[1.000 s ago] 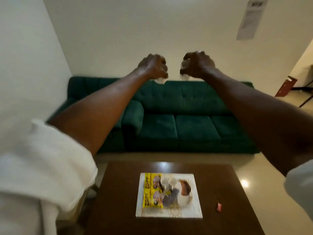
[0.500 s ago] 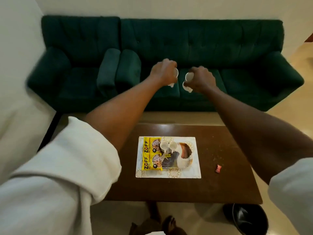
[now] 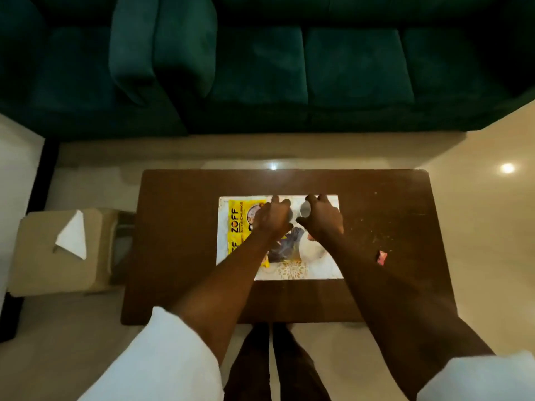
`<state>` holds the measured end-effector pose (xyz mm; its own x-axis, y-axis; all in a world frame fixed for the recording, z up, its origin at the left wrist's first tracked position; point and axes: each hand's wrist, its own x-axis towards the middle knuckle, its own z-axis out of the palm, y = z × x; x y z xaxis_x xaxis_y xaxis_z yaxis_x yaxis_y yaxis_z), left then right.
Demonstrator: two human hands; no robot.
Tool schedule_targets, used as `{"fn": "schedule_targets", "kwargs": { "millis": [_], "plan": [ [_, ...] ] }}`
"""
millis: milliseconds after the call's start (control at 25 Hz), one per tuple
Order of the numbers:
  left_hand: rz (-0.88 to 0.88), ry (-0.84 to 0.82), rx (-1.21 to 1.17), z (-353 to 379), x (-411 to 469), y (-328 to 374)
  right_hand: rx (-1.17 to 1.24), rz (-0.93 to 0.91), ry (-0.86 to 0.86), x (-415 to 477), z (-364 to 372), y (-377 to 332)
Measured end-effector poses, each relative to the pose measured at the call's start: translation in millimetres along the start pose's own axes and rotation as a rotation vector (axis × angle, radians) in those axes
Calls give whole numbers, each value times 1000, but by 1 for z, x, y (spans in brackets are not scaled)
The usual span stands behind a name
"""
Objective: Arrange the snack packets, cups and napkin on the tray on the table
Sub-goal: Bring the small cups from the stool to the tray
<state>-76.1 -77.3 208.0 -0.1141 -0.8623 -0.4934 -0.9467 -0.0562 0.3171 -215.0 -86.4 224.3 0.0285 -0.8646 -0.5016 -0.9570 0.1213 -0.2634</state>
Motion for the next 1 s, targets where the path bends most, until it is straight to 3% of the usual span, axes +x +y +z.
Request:
{"fn": "schedule_targets", "kwargs": {
  "millis": [160,440,800,1000],
  "plan": [
    [-92,-67,-60,91,-1,-26,-6,46,-24,4,85,35],
    [-91,-78,-54,151,18,-51,11,32,-75,22,153,47],
    [-142,31,-114,172,14,-57,-15,26,-16,26,175,35],
    [-140,6,-111,172,14,-57,33,29,-16,24,177,36]
  ]
}}
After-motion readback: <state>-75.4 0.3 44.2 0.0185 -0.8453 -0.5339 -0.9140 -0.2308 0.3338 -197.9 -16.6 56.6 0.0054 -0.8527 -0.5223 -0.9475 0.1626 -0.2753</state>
